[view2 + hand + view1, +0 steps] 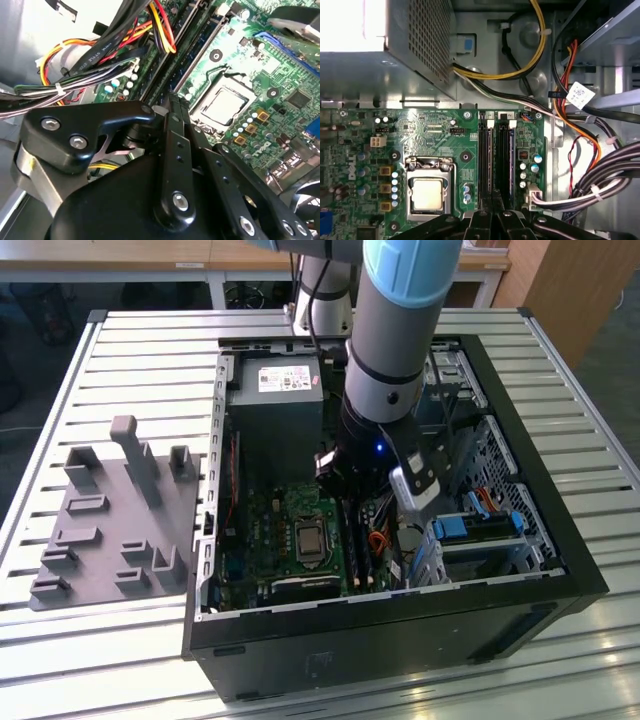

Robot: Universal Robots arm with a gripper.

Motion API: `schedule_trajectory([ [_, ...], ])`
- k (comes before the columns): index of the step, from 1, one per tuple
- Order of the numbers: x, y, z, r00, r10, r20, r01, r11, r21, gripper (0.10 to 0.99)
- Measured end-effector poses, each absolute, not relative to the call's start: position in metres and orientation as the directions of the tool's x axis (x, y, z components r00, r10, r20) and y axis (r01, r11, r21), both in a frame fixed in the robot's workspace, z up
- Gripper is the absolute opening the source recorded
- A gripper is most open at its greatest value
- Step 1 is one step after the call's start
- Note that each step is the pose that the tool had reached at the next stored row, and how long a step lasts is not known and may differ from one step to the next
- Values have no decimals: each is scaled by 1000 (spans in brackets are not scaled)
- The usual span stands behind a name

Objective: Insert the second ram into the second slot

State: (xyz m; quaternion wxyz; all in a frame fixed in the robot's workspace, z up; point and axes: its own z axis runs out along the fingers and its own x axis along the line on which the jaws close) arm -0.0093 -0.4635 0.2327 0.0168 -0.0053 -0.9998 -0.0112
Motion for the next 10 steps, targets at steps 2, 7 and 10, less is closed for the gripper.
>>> schedule_trajectory([
  [2, -9, -463, 234, -999, 10, 34, 11, 1000, 22, 125],
  [7, -9, -463, 239, -999, 10, 34, 11, 1000, 22, 125],
  [10, -10, -463, 241, -999, 10, 34, 11, 1000, 22, 125],
])
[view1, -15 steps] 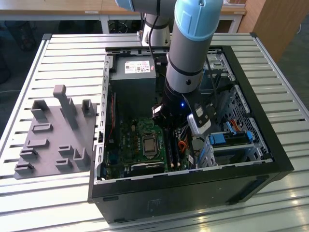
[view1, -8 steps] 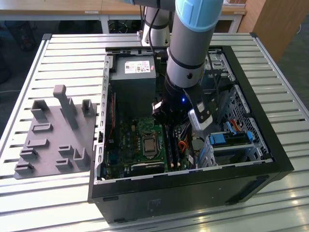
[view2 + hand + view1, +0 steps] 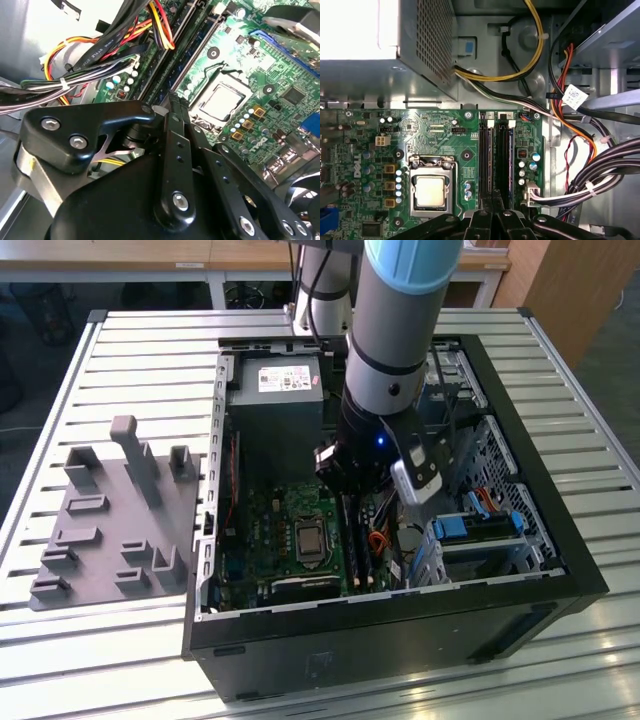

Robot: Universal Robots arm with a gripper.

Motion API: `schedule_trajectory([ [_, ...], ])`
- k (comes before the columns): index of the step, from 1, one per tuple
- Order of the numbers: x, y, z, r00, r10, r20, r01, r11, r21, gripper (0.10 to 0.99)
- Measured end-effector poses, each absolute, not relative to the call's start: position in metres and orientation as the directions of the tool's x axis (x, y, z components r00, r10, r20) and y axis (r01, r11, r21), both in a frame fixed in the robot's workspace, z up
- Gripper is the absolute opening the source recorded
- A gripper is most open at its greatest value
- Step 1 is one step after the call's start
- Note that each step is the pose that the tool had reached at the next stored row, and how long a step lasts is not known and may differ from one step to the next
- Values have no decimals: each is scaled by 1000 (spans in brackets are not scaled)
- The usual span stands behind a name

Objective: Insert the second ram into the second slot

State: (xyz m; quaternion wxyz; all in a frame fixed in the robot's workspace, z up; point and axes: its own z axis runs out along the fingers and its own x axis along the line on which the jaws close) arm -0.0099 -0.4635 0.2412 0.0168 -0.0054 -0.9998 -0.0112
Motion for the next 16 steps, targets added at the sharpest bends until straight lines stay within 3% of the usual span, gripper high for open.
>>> schedule_trajectory([
  [16, -11, -463, 246, -999, 10, 34, 11, 1000, 22, 125],
])
